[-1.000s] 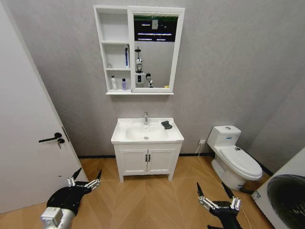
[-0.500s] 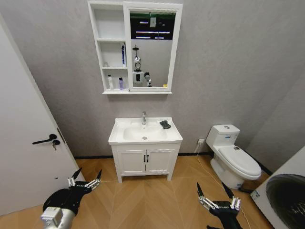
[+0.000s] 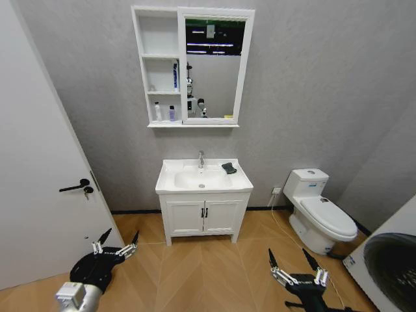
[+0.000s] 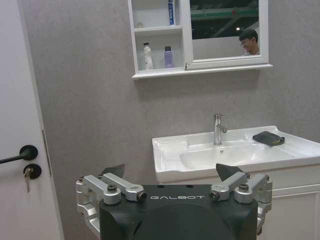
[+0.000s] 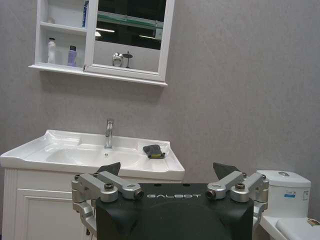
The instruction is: Move facial cleanser and shampoo from washbasin to cabinet, then wipe washbasin with towel.
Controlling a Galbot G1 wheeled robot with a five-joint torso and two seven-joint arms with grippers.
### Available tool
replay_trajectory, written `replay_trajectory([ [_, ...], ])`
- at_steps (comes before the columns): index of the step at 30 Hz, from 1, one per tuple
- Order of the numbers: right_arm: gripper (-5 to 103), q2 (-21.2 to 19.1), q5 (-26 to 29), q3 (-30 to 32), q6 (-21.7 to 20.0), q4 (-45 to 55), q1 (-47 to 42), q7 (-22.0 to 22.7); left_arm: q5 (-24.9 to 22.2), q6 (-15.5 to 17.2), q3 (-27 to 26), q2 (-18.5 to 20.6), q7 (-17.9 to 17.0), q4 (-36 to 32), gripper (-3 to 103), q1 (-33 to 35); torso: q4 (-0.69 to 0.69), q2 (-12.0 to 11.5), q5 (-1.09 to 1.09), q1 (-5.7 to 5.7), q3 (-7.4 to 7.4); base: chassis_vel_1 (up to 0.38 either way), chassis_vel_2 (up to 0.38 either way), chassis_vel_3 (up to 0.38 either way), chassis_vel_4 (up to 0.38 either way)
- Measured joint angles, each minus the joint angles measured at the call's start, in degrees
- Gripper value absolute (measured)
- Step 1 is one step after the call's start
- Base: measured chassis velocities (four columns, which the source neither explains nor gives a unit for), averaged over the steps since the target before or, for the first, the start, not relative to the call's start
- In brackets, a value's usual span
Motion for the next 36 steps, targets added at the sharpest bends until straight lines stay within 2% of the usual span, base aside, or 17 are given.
replay_trajectory([
  [13, 100, 0.0, 0.0, 0.0, 0.0, 0.0, 0.0, 0.0, 0.0, 0.0, 0.0, 0.0, 0.0, 0.0, 100, 0.0, 0.0, 0.0, 0.02, 0.11, 0.03, 0.044, -0.048, -0.029, 0.04],
  [24, 100, 0.0, 0.0, 0.0, 0.0, 0.0, 0.0, 0.0, 0.0, 0.0, 0.0, 0.0, 0.0, 0.0, 100, 0.0, 0.0, 0.0, 0.01, -0.01, 0.0, 0.205, -0.182, -0.201, 0.196],
  [26, 100, 0.0, 0.0, 0.0, 0.0, 0.0, 0.0, 0.0, 0.0, 0.0, 0.0, 0.0, 0.0, 0.0, 100, 0.0, 0.04, 0.0, 0.02, -0.05, -0.02, 0.171, -0.194, -0.159, 0.205],
  [28, 100, 0.0, 0.0, 0.0, 0.0, 0.0, 0.0, 0.0, 0.0, 0.0, 0.0, 0.0, 0.0, 0.0, 100, 0.0, 0.0, 0.0, -0.01, -0.04, -0.02, 0.065, -0.018, -0.138, 0.083],
  [31, 100, 0.0, 0.0, 0.0, 0.0, 0.0, 0.0, 0.0, 0.0, 0.0, 0.0, 0.0, 0.0, 0.0, 100, 0.0, -0.04, 0.0, 0.04, -0.03, -0.01, -0.025, -0.053, -0.04, 0.052],
  [36, 100, 0.0, 0.0, 0.0, 0.0, 0.0, 0.0, 0.0, 0.0, 0.0, 0.0, 0.0, 0.0, 0.0, 100, 0.0, 0.03, 0.0, 0.02, 0.1, 0.04, -0.119, -0.03, 0.127, 0.019],
])
